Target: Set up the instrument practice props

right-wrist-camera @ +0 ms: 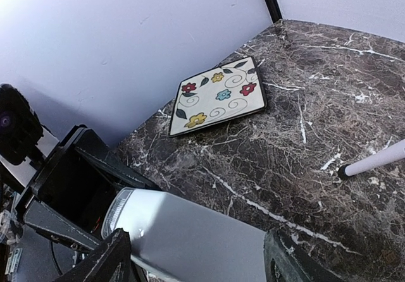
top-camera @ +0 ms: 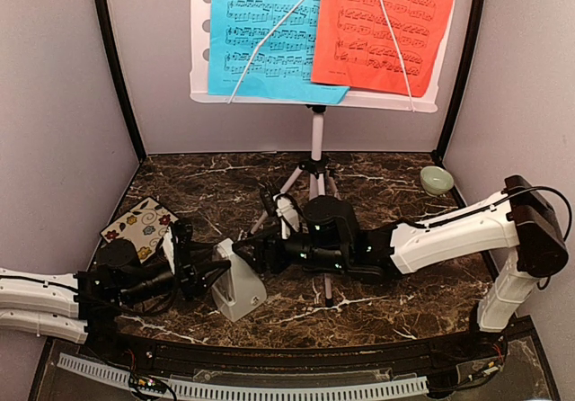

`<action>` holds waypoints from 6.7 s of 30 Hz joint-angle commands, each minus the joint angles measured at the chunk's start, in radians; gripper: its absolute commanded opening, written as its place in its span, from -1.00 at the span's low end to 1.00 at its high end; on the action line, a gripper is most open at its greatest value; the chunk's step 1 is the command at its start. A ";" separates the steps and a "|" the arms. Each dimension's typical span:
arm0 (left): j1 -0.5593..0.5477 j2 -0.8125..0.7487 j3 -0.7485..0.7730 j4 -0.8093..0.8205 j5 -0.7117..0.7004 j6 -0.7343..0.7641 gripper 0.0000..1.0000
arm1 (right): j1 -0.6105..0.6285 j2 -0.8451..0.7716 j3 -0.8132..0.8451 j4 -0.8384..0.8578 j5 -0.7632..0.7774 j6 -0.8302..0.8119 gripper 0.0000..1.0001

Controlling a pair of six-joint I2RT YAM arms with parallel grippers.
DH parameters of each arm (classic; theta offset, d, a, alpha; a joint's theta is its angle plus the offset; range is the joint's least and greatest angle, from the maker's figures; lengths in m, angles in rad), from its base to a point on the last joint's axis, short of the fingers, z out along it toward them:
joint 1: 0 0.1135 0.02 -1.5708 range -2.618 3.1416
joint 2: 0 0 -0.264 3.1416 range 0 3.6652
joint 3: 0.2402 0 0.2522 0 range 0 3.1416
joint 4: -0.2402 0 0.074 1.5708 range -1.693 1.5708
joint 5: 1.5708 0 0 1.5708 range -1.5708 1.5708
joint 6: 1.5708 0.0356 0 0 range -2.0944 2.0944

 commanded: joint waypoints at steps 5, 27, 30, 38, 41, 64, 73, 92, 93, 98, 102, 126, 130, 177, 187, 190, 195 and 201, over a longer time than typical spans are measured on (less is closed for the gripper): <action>-0.001 0.129 -0.007 0.193 0.030 -0.001 -0.58 | 0.000 -0.011 0.070 -0.203 -0.075 -0.018 0.49; -0.001 0.137 0.041 0.154 0.017 0.009 -0.12 | -0.051 0.011 0.062 -0.199 -0.045 0.017 0.19; -0.001 0.122 0.060 0.121 0.006 0.003 0.06 | -0.052 0.028 0.056 -0.211 -0.049 0.008 0.19; -0.001 0.102 0.096 0.081 -0.017 0.022 0.16 | -0.051 0.039 0.027 -0.253 -0.025 -0.026 0.18; -0.001 0.124 0.111 0.076 -0.017 0.030 0.16 | -0.051 0.041 0.024 -0.260 -0.021 -0.033 0.18; -0.001 0.039 0.040 0.050 0.013 0.028 -0.59 | -0.024 0.117 -0.033 -0.304 0.075 -0.060 0.04; -0.001 0.042 -0.006 0.167 0.113 0.046 -0.74 | -0.025 0.164 -0.067 -0.312 0.096 -0.063 -0.02; -0.001 -0.157 0.061 -0.042 -0.116 -0.027 -0.86 | -0.024 0.149 -0.057 -0.317 0.094 -0.073 -0.06; 0.001 -0.160 0.094 -0.111 -0.202 -0.032 -0.87 | -0.024 0.145 -0.052 -0.315 0.090 -0.077 -0.05; 0.077 -0.088 0.291 -0.556 -0.379 -0.190 -0.89 | -0.022 0.134 -0.035 -0.315 0.075 -0.094 -0.02; 0.172 -0.009 0.386 -0.740 -0.351 -0.283 -0.88 | -0.015 0.128 -0.029 -0.312 0.069 -0.103 -0.01; 0.552 0.687 0.570 -0.553 0.089 -0.148 -0.76 | -0.004 0.116 0.009 -0.317 0.066 -0.126 0.05; 0.558 0.716 0.598 -0.546 0.100 -0.134 -0.23 | -0.002 0.112 0.013 -0.327 0.076 -0.129 0.05; 0.050 0.088 0.296 -0.426 0.021 -0.231 0.17 | 0.024 0.130 0.027 -0.348 0.120 -0.114 0.08; 0.043 0.002 0.282 -0.474 0.014 -0.186 0.12 | 0.024 0.124 0.022 -0.351 0.127 -0.117 0.07; 0.043 -0.056 0.275 -0.515 -0.052 -0.204 0.11 | 0.025 0.124 0.021 -0.351 0.125 -0.117 0.07; 0.043 -0.078 0.291 -0.577 -0.084 -0.232 0.10 | 0.025 0.123 0.022 -0.355 0.127 -0.117 0.07; 0.043 -0.044 0.300 -0.598 -0.127 -0.236 0.08 | 0.025 0.121 0.022 -0.359 0.130 -0.119 0.07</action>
